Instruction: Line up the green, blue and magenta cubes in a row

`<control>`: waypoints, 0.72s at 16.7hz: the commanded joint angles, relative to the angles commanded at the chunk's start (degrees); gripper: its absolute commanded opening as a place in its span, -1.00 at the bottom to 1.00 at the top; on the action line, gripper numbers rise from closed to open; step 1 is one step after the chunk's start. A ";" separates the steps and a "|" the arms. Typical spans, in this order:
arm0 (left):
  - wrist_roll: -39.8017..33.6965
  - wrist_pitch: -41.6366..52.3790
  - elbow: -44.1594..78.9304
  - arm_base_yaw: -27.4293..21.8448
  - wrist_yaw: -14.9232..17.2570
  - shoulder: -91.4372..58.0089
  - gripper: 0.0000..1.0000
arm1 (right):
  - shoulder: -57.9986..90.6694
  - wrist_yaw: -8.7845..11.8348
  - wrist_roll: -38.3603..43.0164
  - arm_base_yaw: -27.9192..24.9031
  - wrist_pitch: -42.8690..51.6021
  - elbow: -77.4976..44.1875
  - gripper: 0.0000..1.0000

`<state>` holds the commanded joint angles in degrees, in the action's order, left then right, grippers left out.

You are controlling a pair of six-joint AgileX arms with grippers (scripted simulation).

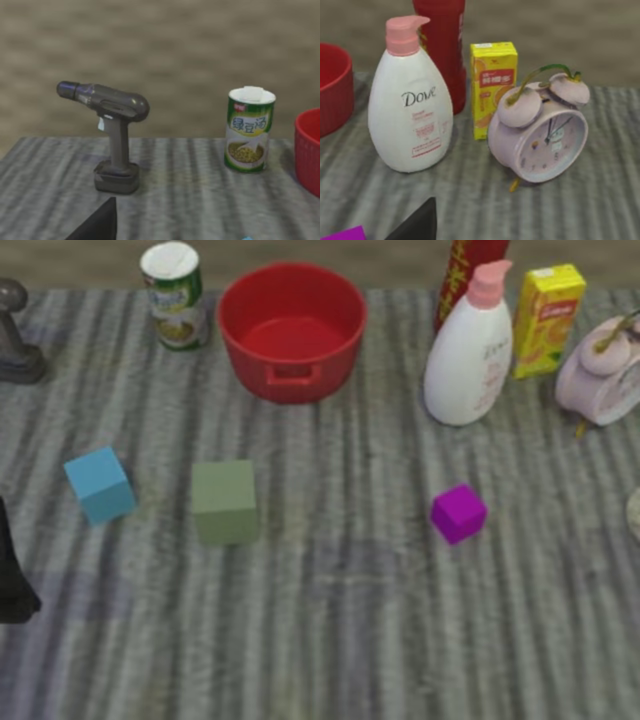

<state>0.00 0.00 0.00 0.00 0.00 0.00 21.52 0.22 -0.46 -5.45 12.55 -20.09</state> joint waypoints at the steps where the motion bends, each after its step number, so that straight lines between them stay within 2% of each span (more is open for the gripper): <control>1: 0.00 0.00 0.00 0.00 0.00 0.00 1.00 | 5.35 -0.05 -0.11 -1.08 2.78 -4.38 1.00; 12: 0.00 0.00 0.00 0.00 0.00 0.00 1.00 | 74.14 -0.26 -1.62 -14.39 37.59 -55.00 1.00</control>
<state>0.00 0.00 0.00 0.00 0.00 0.00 95.66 -0.04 -2.08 -19.84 50.14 -75.09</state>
